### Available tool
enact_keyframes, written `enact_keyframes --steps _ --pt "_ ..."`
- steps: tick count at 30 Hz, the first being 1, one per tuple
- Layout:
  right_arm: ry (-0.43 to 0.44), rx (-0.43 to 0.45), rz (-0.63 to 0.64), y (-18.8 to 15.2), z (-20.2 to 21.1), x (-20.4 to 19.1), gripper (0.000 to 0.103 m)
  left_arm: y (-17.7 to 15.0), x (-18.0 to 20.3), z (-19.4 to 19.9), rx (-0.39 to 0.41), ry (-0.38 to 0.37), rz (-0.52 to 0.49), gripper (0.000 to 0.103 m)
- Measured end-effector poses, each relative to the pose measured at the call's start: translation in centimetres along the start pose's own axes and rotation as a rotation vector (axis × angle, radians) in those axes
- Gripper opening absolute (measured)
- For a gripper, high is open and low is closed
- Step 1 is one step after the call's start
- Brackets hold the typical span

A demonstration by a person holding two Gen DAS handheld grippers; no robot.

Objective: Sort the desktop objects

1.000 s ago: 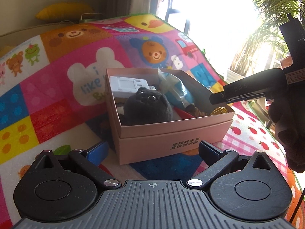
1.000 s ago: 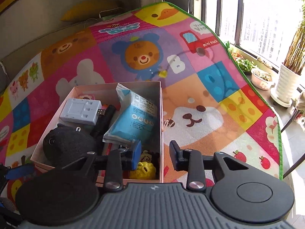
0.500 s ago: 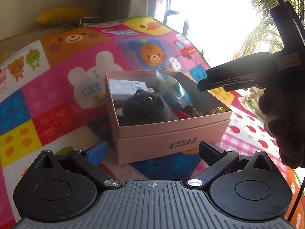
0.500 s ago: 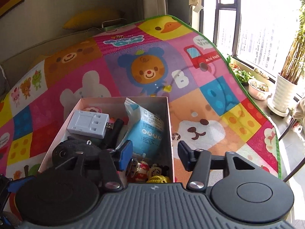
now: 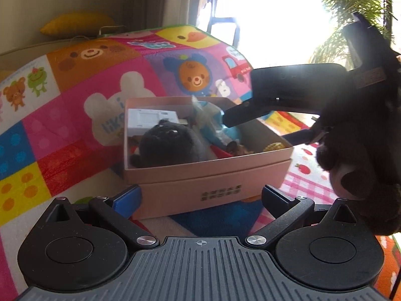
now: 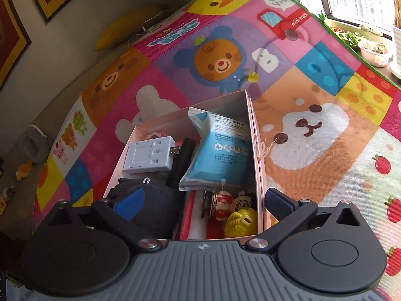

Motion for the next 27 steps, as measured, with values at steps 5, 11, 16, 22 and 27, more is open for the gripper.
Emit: enact_keyframes --steps 5,11,16,22,27 --pt "0.109 -0.024 0.075 -0.4 -0.6 -2.8 0.103 0.0 2.3 2.1 0.102 0.100 -0.172 0.103" --pt "0.070 0.025 0.085 0.0 0.2 -2.5 0.103 0.5 -2.3 2.0 0.054 0.197 -0.081 0.103" --pt "0.021 0.011 0.015 0.6 -0.2 -0.9 0.103 0.5 -7.4 -0.7 -0.015 0.173 0.010 0.103" --pt "0.096 -0.103 -0.135 0.8 -3.5 1.5 0.103 -0.1 -7.7 -0.9 -0.028 0.046 0.060 0.103" --pt "0.075 -0.097 -0.099 -0.1 -4.2 1.0 0.103 -0.9 -6.5 -0.1 -0.033 0.012 0.075 0.103"
Point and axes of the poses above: each gripper's, at about its wrist camera, not at the fingertips, and z roughly against the way its jaws point, x to its right, y to its top, the point moved 4 cm from there along -z, roughly the way its jaws point, and after that the axes turned 2 degrees about y, right-handed, at the moved point
